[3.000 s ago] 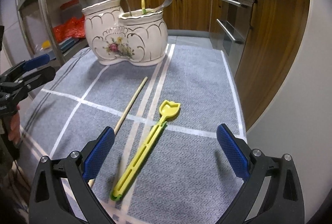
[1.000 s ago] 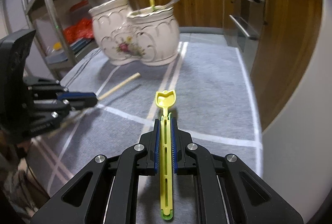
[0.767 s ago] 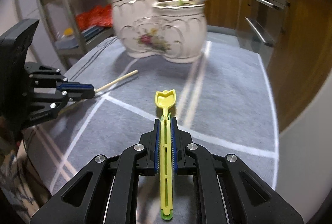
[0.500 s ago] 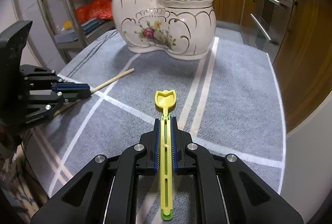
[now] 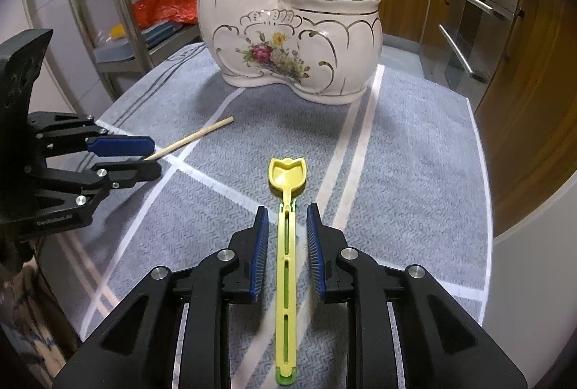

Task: Organize utensils
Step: 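Lift and carry the yellow utensil and chopstick up to the ceramic holder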

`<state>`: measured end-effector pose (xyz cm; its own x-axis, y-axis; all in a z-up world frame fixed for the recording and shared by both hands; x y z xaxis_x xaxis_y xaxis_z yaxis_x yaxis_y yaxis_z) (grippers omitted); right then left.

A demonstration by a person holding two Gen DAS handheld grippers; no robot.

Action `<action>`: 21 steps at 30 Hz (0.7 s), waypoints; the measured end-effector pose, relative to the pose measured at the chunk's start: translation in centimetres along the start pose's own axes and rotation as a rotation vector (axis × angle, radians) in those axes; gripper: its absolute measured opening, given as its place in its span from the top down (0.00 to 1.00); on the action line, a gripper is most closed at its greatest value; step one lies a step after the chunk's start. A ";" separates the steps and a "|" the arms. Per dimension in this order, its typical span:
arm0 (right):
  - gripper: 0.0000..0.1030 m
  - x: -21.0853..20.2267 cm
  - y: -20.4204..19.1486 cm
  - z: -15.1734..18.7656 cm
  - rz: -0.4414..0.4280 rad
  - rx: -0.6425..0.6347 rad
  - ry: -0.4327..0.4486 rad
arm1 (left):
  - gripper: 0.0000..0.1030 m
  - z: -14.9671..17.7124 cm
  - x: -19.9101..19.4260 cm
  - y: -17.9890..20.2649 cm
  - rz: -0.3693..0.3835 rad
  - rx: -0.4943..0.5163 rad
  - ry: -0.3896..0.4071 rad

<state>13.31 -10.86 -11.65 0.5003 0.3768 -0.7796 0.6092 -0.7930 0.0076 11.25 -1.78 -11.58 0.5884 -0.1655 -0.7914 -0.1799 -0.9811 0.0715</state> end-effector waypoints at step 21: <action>0.90 -6.5 1.5 -3.7 0.070 0.082 0.369 | 0.96 -3.7 -7.2 -1.9 0.126 -0.075 0.418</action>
<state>13.24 -12.69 -4.19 0.7361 0.4552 -0.5010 0.5217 -0.8531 -0.0085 10.25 0.91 -3.78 0.8367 -0.2952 -0.4612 -0.2220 -0.9528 0.2072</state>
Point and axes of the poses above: each gripper's, at about its wrist camera, not at the fingertips, and x roughly the way its jaws point, y to its right, z to its underside, the point moved 6 cm from there along x, roughly the way its jaws point, and after that the axes turned 8 degrees about -x, right-handed, at the moved point
